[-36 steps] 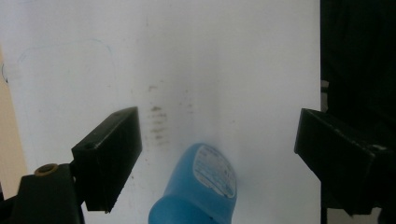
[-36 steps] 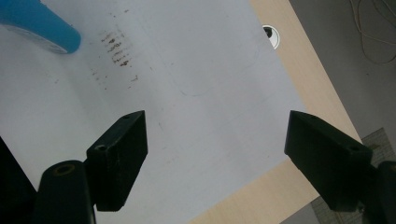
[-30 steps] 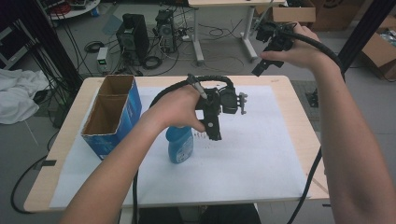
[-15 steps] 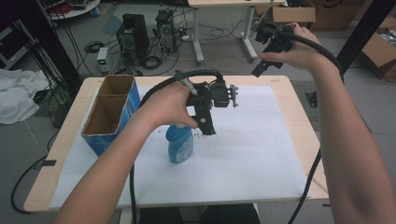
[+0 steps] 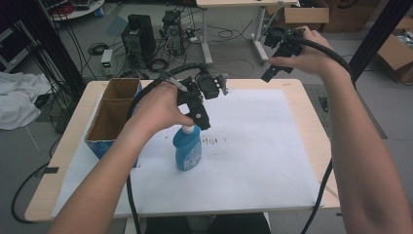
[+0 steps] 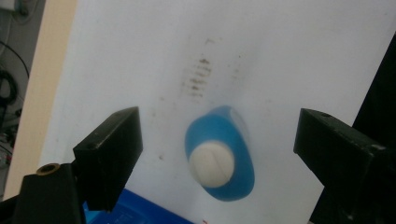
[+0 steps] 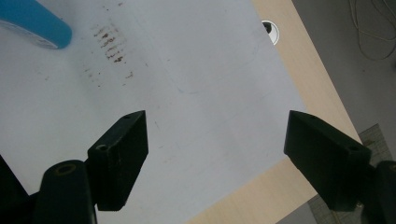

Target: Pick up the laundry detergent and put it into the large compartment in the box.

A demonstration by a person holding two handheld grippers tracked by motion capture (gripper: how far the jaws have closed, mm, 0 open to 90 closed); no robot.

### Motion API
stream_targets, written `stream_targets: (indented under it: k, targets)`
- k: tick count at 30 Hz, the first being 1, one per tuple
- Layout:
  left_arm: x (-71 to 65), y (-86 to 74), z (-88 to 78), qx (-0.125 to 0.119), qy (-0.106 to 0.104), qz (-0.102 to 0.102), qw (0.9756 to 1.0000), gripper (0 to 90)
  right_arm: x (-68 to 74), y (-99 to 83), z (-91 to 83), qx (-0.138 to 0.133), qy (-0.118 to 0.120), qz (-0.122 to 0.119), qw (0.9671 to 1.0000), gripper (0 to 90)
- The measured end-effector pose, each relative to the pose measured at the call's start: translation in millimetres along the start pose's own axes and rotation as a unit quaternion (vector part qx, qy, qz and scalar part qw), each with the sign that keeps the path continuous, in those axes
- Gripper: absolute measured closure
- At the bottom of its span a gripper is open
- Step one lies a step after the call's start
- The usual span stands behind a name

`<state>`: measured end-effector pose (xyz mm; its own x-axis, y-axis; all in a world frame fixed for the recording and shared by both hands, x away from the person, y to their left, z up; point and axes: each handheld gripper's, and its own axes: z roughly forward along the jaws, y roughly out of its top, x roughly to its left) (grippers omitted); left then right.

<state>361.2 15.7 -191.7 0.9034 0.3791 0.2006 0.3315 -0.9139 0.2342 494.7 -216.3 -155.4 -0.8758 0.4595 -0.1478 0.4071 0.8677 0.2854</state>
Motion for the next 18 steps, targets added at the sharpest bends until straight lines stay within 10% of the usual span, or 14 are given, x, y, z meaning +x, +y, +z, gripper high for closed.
stream_targets:
  k: [18]
  targets:
    - [12.0, -21.4, 21.4, 0.040, -0.011, -0.083, 0.9957, 16.3, 4.4, 4.8, 8.3, 0.010, 0.002, 0.000, 0.9999, 21.6]
